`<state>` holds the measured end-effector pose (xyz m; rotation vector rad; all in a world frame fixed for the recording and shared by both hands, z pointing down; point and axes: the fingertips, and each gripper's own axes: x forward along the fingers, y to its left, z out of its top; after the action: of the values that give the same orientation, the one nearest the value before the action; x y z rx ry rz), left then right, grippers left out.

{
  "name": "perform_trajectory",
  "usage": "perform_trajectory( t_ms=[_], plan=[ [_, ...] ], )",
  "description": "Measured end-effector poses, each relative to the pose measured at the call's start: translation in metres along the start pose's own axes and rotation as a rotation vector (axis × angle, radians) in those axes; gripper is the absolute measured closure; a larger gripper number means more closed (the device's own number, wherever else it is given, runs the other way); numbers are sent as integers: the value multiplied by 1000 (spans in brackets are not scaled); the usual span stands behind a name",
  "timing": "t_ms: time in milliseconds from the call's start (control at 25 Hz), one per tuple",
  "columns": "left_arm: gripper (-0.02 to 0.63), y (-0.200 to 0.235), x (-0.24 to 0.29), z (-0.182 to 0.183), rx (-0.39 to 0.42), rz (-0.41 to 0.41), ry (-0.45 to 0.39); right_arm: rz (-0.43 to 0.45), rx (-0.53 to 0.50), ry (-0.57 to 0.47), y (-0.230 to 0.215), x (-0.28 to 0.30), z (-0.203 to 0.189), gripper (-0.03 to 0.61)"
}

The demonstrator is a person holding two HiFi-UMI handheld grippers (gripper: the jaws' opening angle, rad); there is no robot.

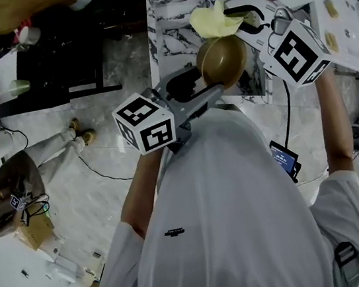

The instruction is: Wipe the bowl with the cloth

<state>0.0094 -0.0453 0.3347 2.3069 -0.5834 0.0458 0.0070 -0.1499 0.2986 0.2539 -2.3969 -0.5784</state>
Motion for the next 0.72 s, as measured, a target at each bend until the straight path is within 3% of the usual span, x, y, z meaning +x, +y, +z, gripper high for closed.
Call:
perform_trajectory(
  t_ms=[240, 480, 720],
  plan=[
    [359, 8, 5, 1, -5, 33, 18, 54, -88, 31, 0, 2, 6, 538],
    [359, 21, 7, -1, 5, 108, 49, 61, -241, 60, 1, 3, 16, 538],
    [359, 30, 5, 1, -18, 155, 61, 120, -327, 40, 18, 8, 40, 538]
  ],
)
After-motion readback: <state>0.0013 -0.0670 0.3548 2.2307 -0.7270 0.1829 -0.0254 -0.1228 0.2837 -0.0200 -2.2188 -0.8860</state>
